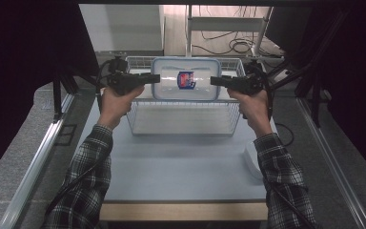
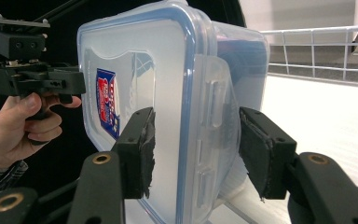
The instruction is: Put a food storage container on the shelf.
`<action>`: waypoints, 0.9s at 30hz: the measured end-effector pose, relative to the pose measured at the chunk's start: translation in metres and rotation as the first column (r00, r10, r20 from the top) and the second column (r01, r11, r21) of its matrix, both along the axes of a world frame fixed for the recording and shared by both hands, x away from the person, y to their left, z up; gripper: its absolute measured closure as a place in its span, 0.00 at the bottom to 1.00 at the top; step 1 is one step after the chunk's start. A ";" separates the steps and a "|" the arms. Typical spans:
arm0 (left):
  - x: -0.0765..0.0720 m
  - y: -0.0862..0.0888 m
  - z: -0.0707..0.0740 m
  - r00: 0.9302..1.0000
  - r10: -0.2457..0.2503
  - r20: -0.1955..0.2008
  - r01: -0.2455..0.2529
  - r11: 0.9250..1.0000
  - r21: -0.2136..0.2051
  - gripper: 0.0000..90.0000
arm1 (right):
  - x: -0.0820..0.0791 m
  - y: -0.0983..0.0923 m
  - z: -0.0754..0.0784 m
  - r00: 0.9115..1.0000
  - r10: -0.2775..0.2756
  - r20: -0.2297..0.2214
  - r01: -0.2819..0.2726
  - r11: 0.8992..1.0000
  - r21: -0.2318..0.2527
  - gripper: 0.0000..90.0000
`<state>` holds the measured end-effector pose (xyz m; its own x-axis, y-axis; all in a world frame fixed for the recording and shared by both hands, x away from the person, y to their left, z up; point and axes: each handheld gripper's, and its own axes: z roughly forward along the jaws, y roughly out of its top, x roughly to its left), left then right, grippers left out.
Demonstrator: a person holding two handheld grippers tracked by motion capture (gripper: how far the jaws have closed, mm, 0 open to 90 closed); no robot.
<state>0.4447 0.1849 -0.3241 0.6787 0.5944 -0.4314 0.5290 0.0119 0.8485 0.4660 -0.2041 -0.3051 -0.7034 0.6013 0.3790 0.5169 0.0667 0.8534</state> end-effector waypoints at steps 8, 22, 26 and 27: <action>-0.001 -0.001 -0.006 1.000 0.002 0.003 -0.002 1.000 0.011 0.55 | -0.001 0.000 0.000 1.000 -0.001 0.006 0.001 1.000 -0.019 0.52; 0.004 0.001 -0.011 1.000 0.011 -0.014 -0.011 1.000 -0.007 0.53 | 0.008 -0.003 -0.005 0.998 -0.064 -0.005 0.064 0.997 -0.036 0.54; 0.001 -0.002 -0.007 0.999 0.040 0.008 -0.040 0.999 0.028 0.53 | 0.005 0.002 -0.003 0.995 -0.095 0.013 0.096 0.993 -0.062 0.53; -0.002 -0.003 -0.005 0.998 0.062 0.026 -0.063 0.997 0.051 0.53 | 0.004 0.004 -0.002 0.994 -0.103 0.022 0.104 0.992 -0.070 0.53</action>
<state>0.4424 0.1823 -0.3294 0.6495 0.6570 -0.3828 0.5080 -0.0003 0.8614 0.4695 -0.2005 -0.3076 -0.6424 0.6961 0.3205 0.5089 0.0748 0.8576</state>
